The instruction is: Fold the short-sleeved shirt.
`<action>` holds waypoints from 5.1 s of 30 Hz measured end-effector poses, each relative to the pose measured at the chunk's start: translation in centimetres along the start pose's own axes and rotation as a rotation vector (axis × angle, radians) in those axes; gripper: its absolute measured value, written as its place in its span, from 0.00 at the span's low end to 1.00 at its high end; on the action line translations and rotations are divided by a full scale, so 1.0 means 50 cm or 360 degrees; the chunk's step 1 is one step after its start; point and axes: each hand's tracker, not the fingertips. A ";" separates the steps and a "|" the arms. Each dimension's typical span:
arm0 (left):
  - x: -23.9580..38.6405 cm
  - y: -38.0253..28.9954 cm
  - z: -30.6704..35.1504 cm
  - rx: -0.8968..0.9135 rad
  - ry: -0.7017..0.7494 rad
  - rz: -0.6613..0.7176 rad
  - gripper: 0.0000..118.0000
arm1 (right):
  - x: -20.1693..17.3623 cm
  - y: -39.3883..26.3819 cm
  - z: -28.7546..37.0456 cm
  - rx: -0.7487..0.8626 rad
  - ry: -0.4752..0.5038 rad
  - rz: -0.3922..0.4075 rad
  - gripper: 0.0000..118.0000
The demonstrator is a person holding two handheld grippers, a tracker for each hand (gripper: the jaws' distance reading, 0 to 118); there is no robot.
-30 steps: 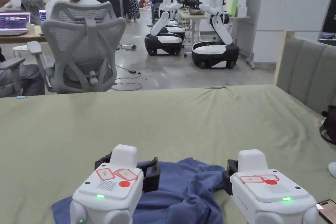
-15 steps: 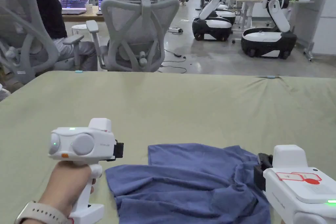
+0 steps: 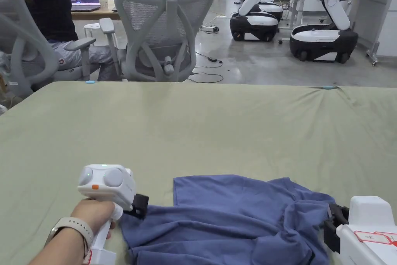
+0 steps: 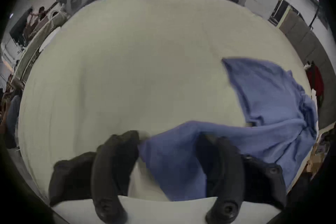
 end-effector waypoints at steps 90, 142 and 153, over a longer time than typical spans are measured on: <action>0.027 0.148 0.477 0.1119 0.0288 -0.0218 0.00 | 0.314 0.306 -0.122 0.0111 -0.0376 0.0084 0.06; -0.110 -0.249 0.250 0.0278 -0.0047 0.0091 0.20 | -0.127 -0.028 0.024 0.0015 0.0268 0.0127 0.00; -0.086 -0.280 0.145 0.0082 -0.0215 0.0193 0.12 | -0.106 -0.029 0.001 -0.0041 0.0235 0.0131 0.00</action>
